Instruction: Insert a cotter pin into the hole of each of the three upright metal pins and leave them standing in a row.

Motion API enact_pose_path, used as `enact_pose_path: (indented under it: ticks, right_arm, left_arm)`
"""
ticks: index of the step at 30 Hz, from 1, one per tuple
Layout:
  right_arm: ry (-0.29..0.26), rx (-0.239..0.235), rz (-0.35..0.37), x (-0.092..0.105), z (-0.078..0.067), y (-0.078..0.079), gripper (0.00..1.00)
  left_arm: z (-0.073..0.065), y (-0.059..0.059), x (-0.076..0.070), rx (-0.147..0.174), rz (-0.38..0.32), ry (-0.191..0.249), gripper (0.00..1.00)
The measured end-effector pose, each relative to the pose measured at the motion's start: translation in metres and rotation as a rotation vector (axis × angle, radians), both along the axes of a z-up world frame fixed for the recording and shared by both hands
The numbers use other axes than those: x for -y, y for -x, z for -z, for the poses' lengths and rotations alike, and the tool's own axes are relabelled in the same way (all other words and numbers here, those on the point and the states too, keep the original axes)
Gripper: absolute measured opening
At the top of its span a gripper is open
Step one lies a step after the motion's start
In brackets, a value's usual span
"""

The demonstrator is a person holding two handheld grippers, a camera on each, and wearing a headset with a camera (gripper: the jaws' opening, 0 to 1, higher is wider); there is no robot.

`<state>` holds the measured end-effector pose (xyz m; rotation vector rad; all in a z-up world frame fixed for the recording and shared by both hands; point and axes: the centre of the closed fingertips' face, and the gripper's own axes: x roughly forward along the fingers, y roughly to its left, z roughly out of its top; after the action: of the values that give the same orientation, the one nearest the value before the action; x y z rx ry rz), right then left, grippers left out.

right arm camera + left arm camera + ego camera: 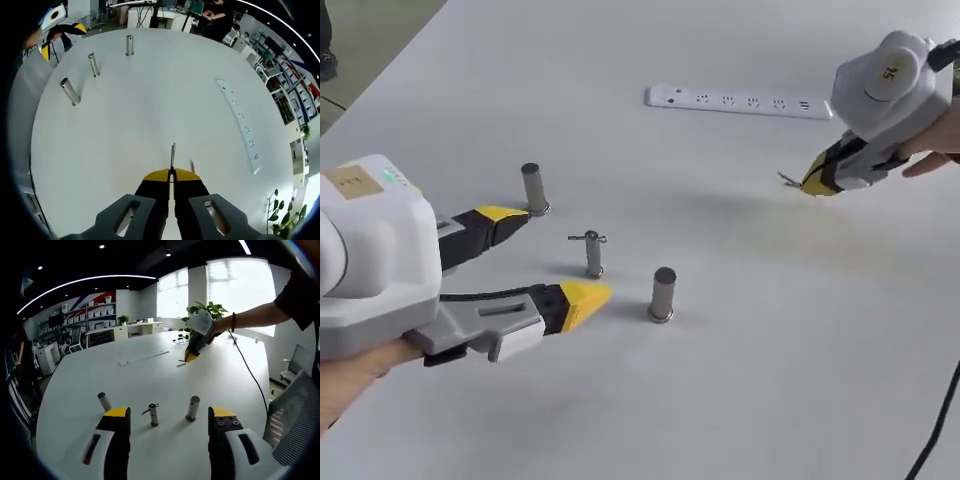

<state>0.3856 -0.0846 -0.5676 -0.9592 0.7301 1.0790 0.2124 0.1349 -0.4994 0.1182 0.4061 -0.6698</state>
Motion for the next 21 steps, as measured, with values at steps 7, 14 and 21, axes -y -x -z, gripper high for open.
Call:
enact_pose_path:
  ticks: [7, 14, 21]
  right_arm:
    - [-0.017, 0.035, -0.08, -0.025, -0.015, 0.03, 0.0]
    - [-0.052, 0.091, -0.174, -0.051, -0.032, 0.056, 0.0]
    - [-0.033, 0.178, -0.29, -0.077, -0.052, 0.087, 0.0]
  left_arm:
    - [-0.003, 0.0, 0.016, -0.003, 0.041, 0.018, 0.59]
    - [-0.011, -0.002, 0.032, 0.019, 0.08, 0.032, 0.56]
    - [-0.014, -0.005, 0.045, -0.003, 0.105, 0.054, 0.49]
